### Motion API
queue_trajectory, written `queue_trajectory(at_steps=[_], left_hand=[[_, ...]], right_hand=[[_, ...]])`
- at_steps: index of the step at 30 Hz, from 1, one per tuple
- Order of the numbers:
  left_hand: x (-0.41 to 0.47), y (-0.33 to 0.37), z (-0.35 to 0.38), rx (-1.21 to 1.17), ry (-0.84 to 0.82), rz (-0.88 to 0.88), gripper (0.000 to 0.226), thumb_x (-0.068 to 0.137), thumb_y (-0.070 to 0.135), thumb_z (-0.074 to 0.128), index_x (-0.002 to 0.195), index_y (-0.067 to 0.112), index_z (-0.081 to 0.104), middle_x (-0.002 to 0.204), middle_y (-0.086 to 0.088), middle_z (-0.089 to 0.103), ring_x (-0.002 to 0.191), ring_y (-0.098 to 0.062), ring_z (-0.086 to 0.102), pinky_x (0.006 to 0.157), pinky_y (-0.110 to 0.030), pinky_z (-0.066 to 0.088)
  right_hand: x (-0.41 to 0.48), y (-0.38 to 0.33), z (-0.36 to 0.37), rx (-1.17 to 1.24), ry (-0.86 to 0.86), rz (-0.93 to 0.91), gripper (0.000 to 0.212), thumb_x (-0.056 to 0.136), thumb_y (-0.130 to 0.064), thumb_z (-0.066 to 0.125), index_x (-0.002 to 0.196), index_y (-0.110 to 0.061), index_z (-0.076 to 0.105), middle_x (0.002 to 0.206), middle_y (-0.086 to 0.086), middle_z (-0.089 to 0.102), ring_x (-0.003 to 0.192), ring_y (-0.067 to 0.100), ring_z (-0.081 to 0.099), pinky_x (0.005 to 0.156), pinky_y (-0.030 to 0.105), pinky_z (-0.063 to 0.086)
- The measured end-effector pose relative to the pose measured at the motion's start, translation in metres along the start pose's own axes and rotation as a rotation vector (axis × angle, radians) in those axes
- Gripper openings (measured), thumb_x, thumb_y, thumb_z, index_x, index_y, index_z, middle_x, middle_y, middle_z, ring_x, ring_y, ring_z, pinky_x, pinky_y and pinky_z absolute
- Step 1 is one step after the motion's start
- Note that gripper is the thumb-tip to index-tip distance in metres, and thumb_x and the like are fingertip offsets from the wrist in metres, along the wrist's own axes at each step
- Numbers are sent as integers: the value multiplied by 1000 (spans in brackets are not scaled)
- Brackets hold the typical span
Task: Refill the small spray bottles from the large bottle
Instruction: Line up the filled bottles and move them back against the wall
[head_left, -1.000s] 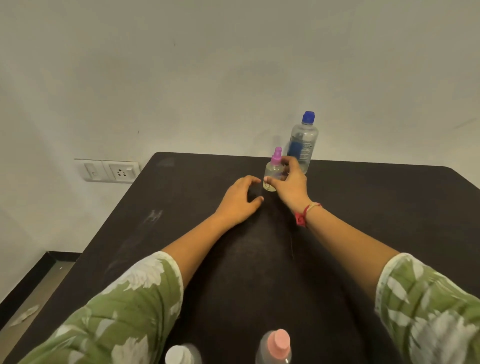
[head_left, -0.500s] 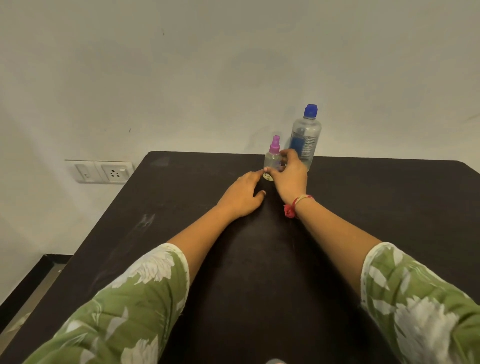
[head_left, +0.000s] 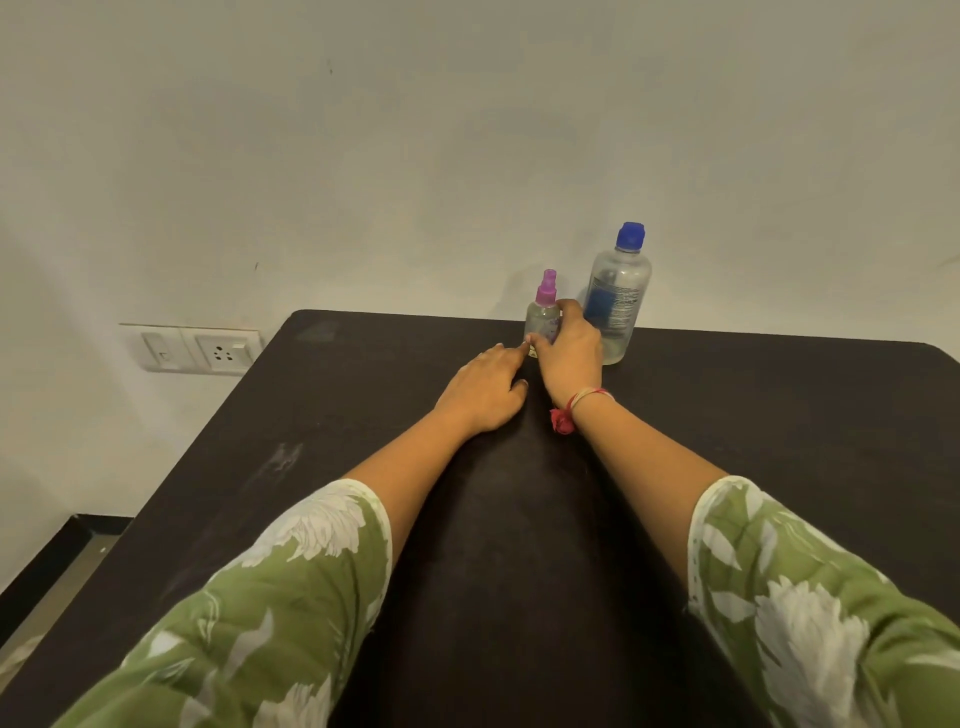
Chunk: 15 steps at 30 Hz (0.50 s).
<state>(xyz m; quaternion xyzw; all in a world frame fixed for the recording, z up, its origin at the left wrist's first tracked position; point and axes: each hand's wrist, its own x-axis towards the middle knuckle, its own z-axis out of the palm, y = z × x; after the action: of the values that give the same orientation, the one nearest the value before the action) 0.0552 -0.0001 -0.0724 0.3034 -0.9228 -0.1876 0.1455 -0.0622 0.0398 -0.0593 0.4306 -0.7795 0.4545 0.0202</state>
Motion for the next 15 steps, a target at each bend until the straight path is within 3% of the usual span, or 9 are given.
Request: queue_trajectory(at_steps=[5,9,15], left_hand=[[-1,-2,1,-62,16,-13,60,95,15,43,151,12,24,152,-12,36,147,-26,18,115,-42,23],[-7,1,-2,-198,92,-19,58,93,8,43,149,13,29,154,-10,34,147,-24,18,116,-35,19],[-44,1,-11,-533,163,-85,52,95,8,51,145,17,39,147,-2,44,136,-13,39,107,-19,27]], right_hand=[[3,-1,4,-9,-12,20,46,84,-12,69,124,-5,48,112,19,63,104,34,61,90,43,50],[-11,-4,-8,42,-37,48,61,85,-13,67,138,-5,38,115,18,62,105,31,61,90,38,49],[-73,-10,-58,257,-186,53,39,81,-8,70,118,-14,58,114,4,63,95,12,64,84,19,49]])
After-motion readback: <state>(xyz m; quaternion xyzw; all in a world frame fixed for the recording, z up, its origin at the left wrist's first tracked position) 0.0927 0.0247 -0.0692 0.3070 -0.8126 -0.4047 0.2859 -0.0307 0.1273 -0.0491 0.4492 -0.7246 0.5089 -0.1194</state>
